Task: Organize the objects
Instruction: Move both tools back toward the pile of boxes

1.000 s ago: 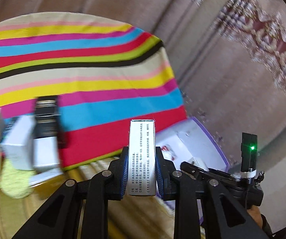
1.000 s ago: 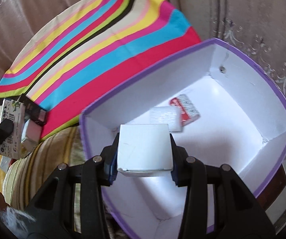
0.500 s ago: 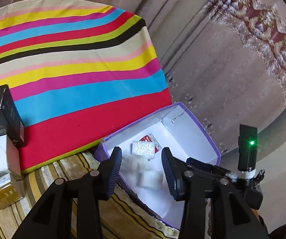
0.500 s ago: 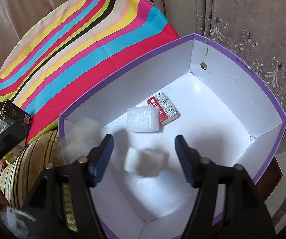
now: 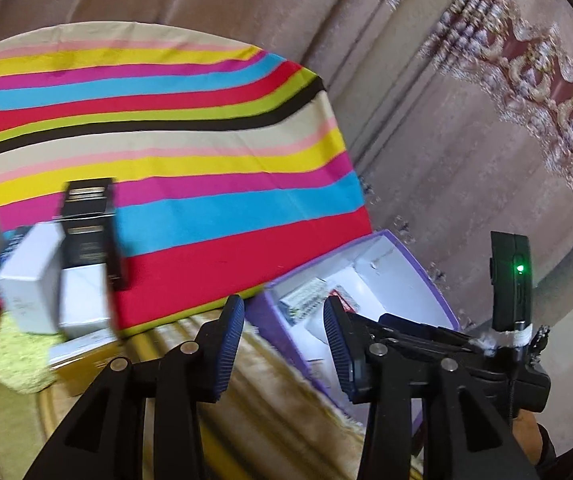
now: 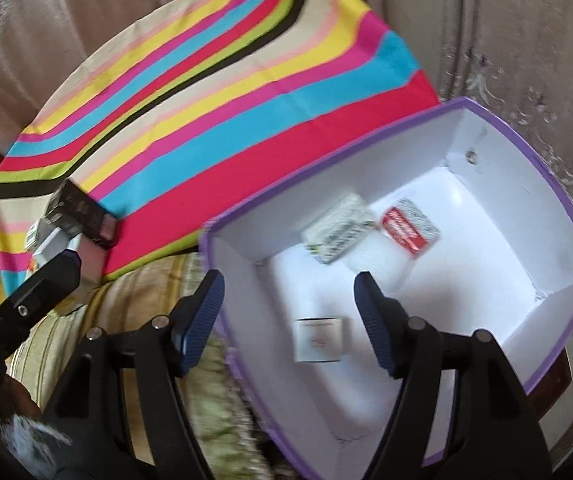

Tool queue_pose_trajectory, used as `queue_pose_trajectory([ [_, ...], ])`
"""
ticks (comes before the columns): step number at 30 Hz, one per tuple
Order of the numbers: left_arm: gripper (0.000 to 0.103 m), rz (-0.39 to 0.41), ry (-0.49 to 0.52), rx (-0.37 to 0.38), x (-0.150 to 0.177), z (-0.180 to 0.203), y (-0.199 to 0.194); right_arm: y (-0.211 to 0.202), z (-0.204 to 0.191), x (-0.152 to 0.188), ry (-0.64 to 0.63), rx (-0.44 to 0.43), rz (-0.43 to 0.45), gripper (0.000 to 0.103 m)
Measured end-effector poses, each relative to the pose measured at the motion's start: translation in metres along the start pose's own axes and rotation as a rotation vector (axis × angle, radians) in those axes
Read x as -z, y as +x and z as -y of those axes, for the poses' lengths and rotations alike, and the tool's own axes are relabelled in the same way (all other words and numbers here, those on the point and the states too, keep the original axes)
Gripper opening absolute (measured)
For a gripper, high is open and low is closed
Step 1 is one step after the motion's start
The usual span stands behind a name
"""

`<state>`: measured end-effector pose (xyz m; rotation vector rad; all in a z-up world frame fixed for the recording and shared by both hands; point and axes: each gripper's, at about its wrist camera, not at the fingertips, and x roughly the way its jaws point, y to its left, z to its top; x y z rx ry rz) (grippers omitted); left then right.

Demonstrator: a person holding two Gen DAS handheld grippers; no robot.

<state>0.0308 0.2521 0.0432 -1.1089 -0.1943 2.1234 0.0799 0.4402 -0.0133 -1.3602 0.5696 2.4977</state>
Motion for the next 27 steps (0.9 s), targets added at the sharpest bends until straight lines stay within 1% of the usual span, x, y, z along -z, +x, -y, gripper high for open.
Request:
queue_pose_trajectory([
  [5,0.043,0.036,-0.044,-0.038,0.004,-0.021,-0.02,0.002,-0.031,0.002,-0.061,-0.021,0.005,0.072],
  [10,0.043,0.086,-0.092,-0.077,0.009,-0.041,-0.045,0.001,-0.055,0.003,-0.118,-0.028,0.007,0.072],
  [16,0.043,0.139,-0.168,-0.117,0.02,-0.068,-0.075,0.0,-0.082,0.001,-0.162,-0.051,0.032,0.073],
  [23,0.043,0.197,-0.27,-0.211,0.037,-0.105,-0.11,0.009,-0.117,0.0,-0.227,-0.082,0.044,0.076],
  [27,0.043,0.231,-0.333,-0.263,0.051,-0.126,-0.131,0.016,-0.13,-0.002,-0.242,-0.099,0.042,0.076],
])
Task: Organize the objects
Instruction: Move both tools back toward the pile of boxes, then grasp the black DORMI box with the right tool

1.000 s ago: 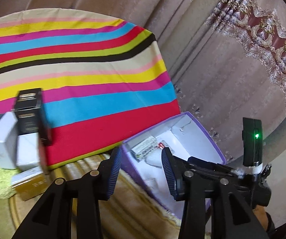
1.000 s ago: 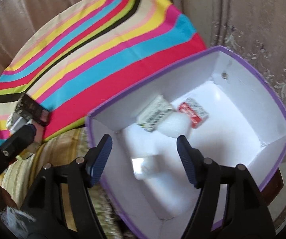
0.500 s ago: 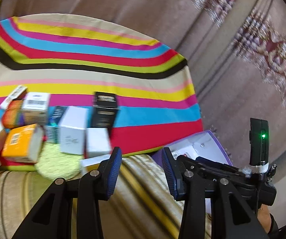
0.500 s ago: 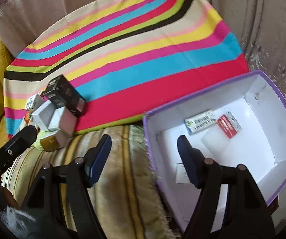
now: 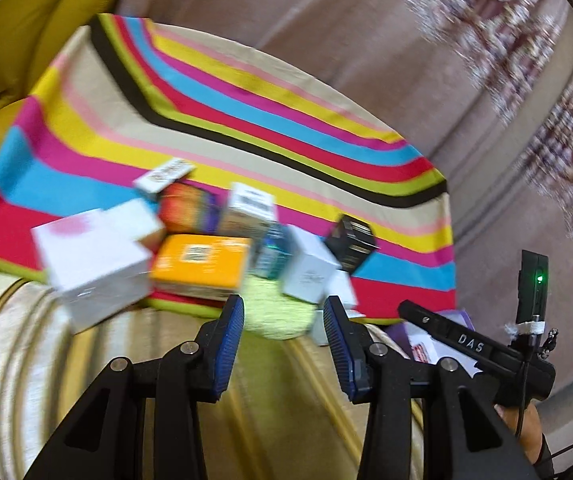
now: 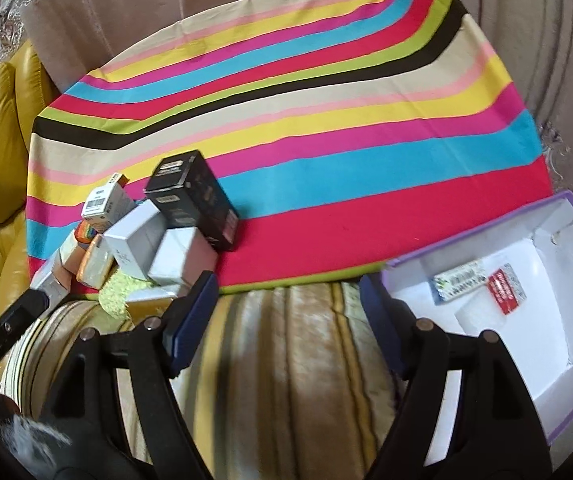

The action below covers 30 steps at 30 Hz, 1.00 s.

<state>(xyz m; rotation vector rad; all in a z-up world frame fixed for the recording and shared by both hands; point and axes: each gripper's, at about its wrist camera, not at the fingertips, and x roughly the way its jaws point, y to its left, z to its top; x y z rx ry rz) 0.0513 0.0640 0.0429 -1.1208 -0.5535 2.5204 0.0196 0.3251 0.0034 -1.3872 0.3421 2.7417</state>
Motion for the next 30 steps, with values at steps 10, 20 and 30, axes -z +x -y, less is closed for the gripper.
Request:
queue_pose_trajectory([
  [10,0.055,0.064,-0.127,-0.146,-0.002,-0.054,-0.031,0.013,-0.029,-0.01,-0.057,-0.018,0.012,0.077],
  [20,0.083,0.027,-0.246,-0.265,-0.009,-0.083,-0.023,0.024,-0.056,-0.024,-0.121,-0.005,0.053,0.08],
  [30,0.085,0.02,-0.241,-0.279,-0.016,-0.082,-0.017,0.037,-0.076,-0.039,-0.163,0.008,0.072,0.081],
])
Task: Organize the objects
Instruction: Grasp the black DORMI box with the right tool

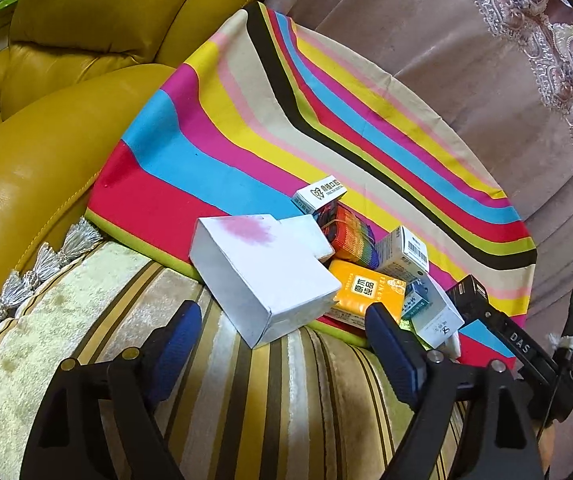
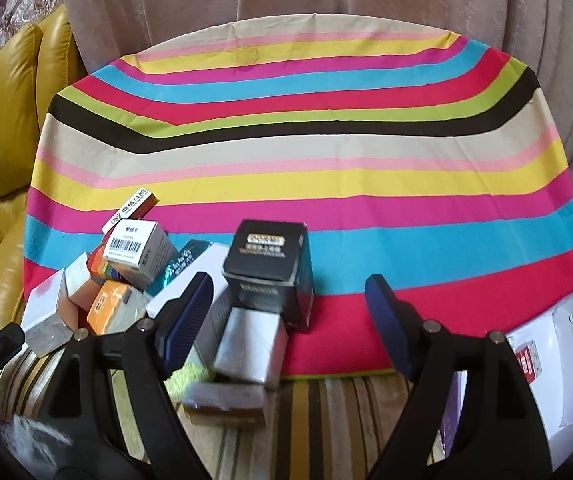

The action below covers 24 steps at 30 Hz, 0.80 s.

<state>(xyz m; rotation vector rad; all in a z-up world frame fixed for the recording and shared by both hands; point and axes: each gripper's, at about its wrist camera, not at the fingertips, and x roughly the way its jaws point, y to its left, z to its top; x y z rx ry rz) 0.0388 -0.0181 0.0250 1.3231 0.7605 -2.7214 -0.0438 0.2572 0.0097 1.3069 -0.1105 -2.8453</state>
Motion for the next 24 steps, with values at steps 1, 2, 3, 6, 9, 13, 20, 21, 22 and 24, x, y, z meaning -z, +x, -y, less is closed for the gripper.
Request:
queue_pose_trajectory([
  [1,0.085,0.001,0.002,-0.004,-0.001,0.001,0.0,0.002,-0.002,-0.002,-0.002,0.006,-0.002,0.081],
  [2,0.086,0.002,0.004,-0.008,-0.002,0.002,0.001,0.005,-0.003,-0.003,-0.002,0.013,-0.004,0.081],
  [3,0.087,-0.001,0.006,-0.014,-0.002,0.004,0.002,0.007,-0.004,-0.004,-0.004,0.02,-0.005,0.081],
  [6,0.089,-0.028,0.008,-0.042,-0.004,0.008,0.008,0.013,-0.008,-0.009,-0.022,0.069,0.002,0.081],
  [9,0.089,-0.047,0.015,-0.067,-0.006,0.014,0.014,0.021,-0.007,-0.01,-0.022,0.09,-0.013,0.08],
  [13,0.091,-0.062,0.029,-0.126,-0.011,0.022,0.023,0.032,-0.001,-0.008,-0.009,0.093,-0.046,0.073],
  [20,0.091,-0.105,0.011,-0.209,-0.021,0.024,0.046,0.047,0.012,-0.004,0.026,0.083,-0.09,0.058],
  [21,0.091,-0.109,0.008,-0.226,-0.022,0.022,0.05,0.048,0.013,-0.004,0.03,0.076,-0.093,0.057],
  [22,0.09,-0.113,0.004,-0.228,-0.022,0.021,0.052,0.049,0.015,-0.004,0.035,0.071,-0.097,0.051],
  [24,0.083,-0.122,-0.006,-0.238,-0.022,0.017,0.056,0.052,0.017,-0.002,0.046,0.063,-0.105,0.047],
])
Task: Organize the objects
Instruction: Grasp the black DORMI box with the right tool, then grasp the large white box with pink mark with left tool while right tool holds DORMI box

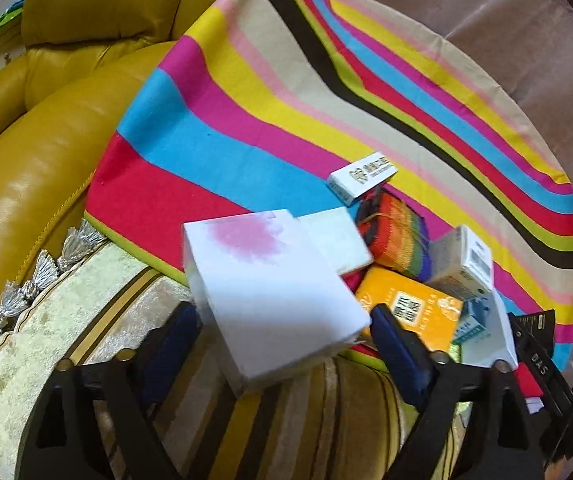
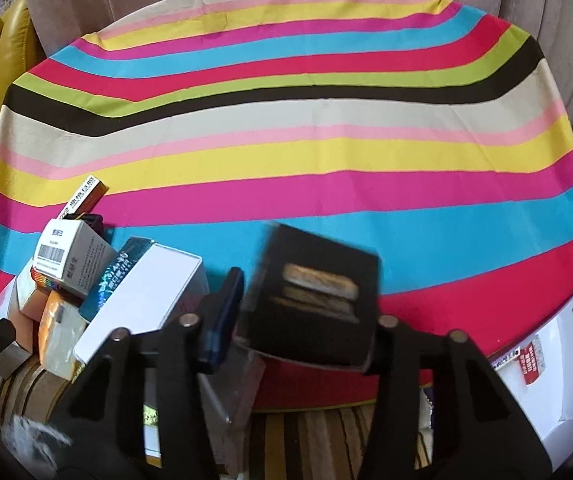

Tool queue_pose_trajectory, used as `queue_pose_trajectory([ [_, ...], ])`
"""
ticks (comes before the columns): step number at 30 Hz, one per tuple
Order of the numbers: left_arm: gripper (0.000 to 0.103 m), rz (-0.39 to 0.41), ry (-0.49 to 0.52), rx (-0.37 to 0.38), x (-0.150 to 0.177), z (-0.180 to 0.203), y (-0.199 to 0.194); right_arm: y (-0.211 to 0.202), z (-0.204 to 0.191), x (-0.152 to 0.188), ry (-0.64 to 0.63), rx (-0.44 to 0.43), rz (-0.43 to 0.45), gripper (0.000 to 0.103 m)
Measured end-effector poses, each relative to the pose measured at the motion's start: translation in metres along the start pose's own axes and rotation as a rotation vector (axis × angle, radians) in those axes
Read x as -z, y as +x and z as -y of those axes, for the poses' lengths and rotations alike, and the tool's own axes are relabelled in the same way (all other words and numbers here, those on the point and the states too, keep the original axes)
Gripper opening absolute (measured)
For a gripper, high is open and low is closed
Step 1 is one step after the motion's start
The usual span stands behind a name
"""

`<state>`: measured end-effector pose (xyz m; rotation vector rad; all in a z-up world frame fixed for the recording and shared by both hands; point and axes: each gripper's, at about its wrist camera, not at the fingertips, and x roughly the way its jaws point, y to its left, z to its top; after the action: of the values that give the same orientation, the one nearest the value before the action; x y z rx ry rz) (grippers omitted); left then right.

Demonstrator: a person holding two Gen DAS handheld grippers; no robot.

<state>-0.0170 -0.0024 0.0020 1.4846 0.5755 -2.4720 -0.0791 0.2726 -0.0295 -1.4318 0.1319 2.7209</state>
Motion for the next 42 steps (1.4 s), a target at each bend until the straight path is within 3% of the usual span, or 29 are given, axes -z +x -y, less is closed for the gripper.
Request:
queue_pose_trajectory([
  [5,0.077,0.036,0.003,-0.023,0.004,-0.002,-0.008,-0.003,0.006,0.004,0.029,-0.039,0.014,0.045],
  [14,0.073,0.117,-0.008,-0.023,0.019,-0.012,-0.03,-0.032,0.026,0.011,0.129,-0.095,0.14,0.044],
  [23,0.073,0.195,0.033,0.009,0.035,-0.01,-0.055,-0.048,0.047,0.026,0.162,-0.104,0.14,0.044],
  [34,0.072,0.322,0.307,0.23,0.07,0.041,-0.098,-0.07,0.077,0.052,0.219,-0.1,0.126,0.044],
  [42,0.069,0.321,0.468,0.364,0.086,0.086,-0.103,-0.085,0.11,0.074,0.291,-0.09,0.108,0.044],
])
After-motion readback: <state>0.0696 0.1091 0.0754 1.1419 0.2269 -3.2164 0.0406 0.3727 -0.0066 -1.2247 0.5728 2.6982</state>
